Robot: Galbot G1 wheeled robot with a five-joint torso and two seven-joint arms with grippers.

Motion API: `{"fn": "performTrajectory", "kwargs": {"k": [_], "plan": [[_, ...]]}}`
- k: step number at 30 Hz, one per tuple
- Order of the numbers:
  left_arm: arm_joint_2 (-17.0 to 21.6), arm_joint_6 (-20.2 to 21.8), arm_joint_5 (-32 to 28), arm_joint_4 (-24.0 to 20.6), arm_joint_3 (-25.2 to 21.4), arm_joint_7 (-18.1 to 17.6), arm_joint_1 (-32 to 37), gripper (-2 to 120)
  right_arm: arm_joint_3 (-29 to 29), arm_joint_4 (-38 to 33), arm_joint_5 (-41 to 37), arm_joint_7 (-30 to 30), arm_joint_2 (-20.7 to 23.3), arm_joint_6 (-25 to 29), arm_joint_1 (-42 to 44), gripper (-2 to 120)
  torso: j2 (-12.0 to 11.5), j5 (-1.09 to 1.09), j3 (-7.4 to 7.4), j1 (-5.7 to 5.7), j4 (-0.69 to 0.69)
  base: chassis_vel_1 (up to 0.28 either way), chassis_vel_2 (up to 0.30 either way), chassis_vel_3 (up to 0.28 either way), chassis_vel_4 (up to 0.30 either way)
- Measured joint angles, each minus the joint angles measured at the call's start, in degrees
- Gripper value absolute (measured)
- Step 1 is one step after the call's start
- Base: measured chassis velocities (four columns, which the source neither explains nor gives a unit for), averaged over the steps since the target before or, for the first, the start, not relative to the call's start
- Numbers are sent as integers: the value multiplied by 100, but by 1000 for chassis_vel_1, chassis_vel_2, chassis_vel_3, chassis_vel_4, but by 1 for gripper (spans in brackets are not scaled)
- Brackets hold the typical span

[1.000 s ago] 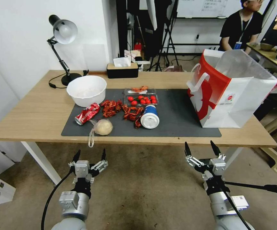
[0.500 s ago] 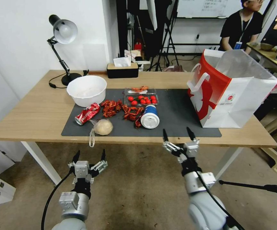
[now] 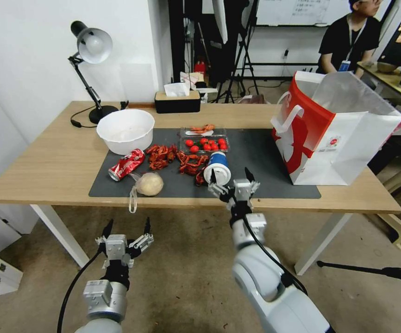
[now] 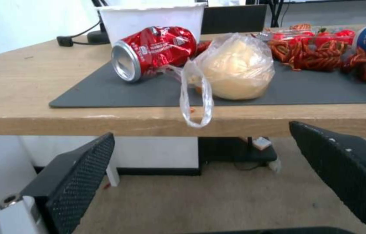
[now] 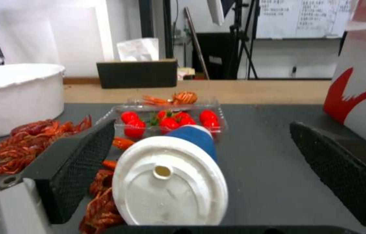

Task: Pick up the trash from the table and place it into the takeout bag.

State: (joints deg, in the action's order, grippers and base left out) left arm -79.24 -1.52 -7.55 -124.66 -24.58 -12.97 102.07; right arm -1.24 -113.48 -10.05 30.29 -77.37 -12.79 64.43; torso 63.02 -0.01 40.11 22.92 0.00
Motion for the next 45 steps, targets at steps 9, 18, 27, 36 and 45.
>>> {"fn": "performTrajectory", "kwargs": {"k": [9,18,27,36,45], "plan": [[-40,-33,32,-20,-18,4,57,100,-256,225,-678,642,-222,-853,-568,100,0,1,0,0,1,0,0,0,0],[-88,-48,66,-34,-54,3,74,100,-325,248,-1059,1244,-248,-1633,-859,100,0,1,-1,0,0,0,0,0,0],[-109,-49,92,-35,-51,-3,77,100,-318,254,-1458,1479,-225,-1968,-1031,100,1,1,-1,0,0,0,0,0,0],[-108,-49,94,-29,-52,-8,69,100,-226,324,-1566,1436,-197,-1988,-1066,100,1,1,0,0,0,0,0,0,0],[-110,-49,94,-17,-43,-12,56,100,-138,347,-1686,1361,-101,-1988,-1070,100,1,1,0,0,0,0,0,0,0]]}}
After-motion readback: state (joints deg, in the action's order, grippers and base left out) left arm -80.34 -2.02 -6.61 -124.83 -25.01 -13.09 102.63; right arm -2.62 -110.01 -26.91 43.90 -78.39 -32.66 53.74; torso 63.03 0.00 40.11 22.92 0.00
